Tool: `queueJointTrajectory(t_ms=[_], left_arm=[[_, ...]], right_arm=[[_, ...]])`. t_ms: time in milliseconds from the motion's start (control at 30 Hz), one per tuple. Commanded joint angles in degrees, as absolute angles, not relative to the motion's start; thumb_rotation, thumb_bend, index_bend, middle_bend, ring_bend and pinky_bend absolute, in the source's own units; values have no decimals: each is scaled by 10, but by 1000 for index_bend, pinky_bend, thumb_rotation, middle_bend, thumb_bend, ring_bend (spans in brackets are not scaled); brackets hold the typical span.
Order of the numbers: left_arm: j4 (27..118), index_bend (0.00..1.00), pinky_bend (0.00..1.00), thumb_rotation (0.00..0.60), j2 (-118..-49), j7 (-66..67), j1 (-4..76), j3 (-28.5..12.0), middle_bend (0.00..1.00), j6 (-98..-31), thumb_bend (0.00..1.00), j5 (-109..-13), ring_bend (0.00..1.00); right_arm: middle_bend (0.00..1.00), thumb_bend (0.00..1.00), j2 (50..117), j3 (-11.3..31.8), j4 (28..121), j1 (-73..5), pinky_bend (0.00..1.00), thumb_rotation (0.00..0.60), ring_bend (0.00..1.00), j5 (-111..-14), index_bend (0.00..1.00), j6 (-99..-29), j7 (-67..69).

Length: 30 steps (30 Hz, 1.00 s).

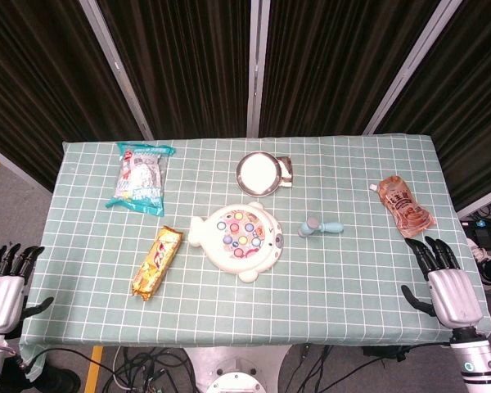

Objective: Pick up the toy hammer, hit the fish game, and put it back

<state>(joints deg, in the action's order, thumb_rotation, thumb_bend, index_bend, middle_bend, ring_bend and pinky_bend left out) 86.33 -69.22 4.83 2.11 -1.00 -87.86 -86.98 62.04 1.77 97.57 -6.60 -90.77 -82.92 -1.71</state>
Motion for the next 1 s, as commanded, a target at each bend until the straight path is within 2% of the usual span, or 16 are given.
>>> queueJointTrajectory(t_ms=[33, 533, 867, 1000], left_arm=[[863, 132, 21, 600, -692, 49, 21, -10, 136, -879, 0, -870, 47], [862, 131, 21, 600, -693, 45, 20, -11, 136, -882, 0, -873, 47], [854, 132, 22, 600, -696, 36, 17, -12, 136, -887, 0, -870, 48], [853, 132, 21, 600, -695, 35, 21, -11, 136, -877, 0, -869, 48]], right_arm=[[136, 220, 621, 18, 976, -66, 0, 600, 0, -908, 65, -830, -17], [136, 220, 620, 16, 974, -64, 0, 600, 0, -912, 66, -835, -15], [161, 247, 617, 45, 981, -128, 0, 600, 0, -879, 65, -747, -23], [226, 269, 640, 69, 961, -166, 44, 600, 30, -862, 137, -711, -35]])
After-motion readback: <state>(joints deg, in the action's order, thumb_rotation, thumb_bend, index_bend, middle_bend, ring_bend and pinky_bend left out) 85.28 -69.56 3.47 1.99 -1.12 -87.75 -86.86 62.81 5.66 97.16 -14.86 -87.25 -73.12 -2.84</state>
